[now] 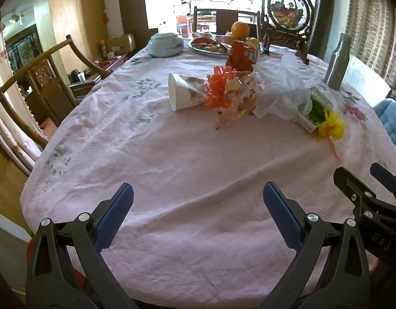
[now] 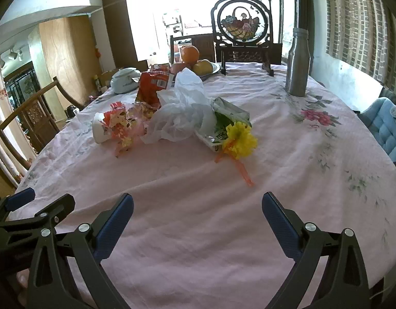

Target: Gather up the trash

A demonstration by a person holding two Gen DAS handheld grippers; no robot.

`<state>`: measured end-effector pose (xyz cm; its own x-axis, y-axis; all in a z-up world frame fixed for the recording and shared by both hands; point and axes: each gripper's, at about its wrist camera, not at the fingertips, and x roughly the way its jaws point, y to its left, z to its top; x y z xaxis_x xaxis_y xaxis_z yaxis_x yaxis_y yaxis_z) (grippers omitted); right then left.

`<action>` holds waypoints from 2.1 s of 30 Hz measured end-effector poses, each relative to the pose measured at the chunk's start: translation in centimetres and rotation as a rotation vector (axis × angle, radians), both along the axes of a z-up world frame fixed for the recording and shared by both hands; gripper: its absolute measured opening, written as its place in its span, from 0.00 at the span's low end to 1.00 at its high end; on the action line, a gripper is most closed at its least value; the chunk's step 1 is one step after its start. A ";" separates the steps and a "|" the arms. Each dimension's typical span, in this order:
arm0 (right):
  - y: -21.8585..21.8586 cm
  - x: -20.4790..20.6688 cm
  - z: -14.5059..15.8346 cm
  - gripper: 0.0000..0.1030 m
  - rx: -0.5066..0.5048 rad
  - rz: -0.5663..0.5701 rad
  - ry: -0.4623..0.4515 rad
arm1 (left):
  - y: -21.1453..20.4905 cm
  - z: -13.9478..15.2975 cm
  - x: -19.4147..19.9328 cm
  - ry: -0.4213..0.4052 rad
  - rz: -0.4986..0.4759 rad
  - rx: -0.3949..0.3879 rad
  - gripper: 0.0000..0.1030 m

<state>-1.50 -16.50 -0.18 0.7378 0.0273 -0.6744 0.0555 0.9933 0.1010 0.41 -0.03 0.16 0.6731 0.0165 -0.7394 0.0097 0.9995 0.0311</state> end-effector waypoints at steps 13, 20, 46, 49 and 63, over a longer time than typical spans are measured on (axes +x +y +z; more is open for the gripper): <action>0.0 0.0 0.1 0.95 -0.001 0.000 -0.002 | -0.1 0.1 -0.1 -0.002 -0.002 0.001 0.94; 0.0 0.0 0.1 0.95 0.003 0.000 0.000 | -0.1 0.1 -0.1 -0.001 -0.002 0.001 0.94; 0.0 -0.1 -0.2 0.95 0.008 -0.002 0.005 | -0.1 0.1 -0.3 -0.001 -0.002 0.004 0.94; -0.1 -0.1 -0.3 0.95 0.009 -0.002 0.007 | -0.2 0.1 -0.3 0.000 -0.003 0.006 0.94; 0.0 0.0 -0.8 0.95 0.009 -0.005 0.015 | -0.6 -0.4 -0.3 0.009 -0.010 0.008 0.94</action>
